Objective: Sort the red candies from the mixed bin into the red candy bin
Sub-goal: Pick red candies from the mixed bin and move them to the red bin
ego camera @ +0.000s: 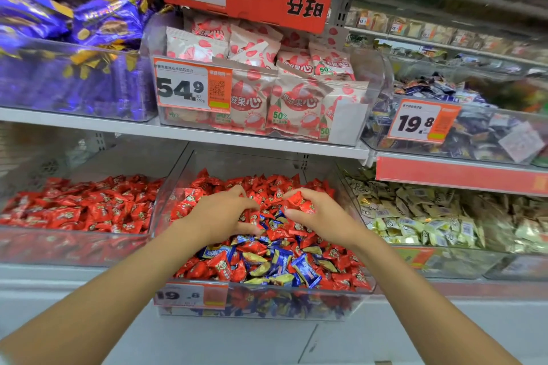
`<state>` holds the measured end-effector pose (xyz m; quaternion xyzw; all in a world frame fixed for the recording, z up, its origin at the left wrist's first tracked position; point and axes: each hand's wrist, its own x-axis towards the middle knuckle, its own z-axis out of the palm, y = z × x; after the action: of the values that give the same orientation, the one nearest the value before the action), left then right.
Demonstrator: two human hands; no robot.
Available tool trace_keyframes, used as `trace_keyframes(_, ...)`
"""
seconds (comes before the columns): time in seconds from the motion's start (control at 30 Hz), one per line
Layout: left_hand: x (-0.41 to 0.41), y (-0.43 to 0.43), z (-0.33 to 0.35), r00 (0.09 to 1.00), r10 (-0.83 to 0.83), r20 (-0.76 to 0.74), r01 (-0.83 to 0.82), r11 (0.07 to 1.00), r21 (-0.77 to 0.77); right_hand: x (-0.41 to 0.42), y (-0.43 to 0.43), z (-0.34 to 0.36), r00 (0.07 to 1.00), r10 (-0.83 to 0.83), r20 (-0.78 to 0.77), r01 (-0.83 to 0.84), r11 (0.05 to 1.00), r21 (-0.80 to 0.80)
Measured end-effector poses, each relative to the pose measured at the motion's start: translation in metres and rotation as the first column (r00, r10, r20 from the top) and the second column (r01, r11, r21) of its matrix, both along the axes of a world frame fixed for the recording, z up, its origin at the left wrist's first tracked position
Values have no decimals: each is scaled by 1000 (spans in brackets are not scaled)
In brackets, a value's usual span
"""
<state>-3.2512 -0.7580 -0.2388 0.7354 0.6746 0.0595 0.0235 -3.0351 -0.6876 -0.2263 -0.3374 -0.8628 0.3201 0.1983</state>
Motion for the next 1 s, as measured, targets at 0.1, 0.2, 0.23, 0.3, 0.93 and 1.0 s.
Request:
trace_keyframes(0.1, -5, 3, 3, 989, -20, 147, 14, 999, 45, 3, 0, -4, 999, -40, -28, 38, 998, -47)
trace_keyframes(0.2, -8, 2, 5, 964, -41, 263, 15, 995, 99, 6, -2, -2, 996, -50, -78, 46, 998, -48)
trace_keyframes(0.23, -8, 1, 6, 953, -44, 298, 7, 992, 124, 6, -2, -2, 995, -59, -82, 55, 997, -50)
trace_keyframes(0.3, -7, -3, 8, 927, -51, 371, -18, 984, 179, 8, -3, -1, 995, -63, -71, 60, 997, -44)
trace_keyframes(0.93, -24, -30, 12, 887, 20, 462, -152, 956, 250, -13, -9, -6, 998, -51, 32, 51, 999, 20)
trace_keyframes(1.0, -26, -32, 11, 889, 22, 456, -168, 945, 282, -12, -7, -9, 995, -78, 69, 76, 997, 29)
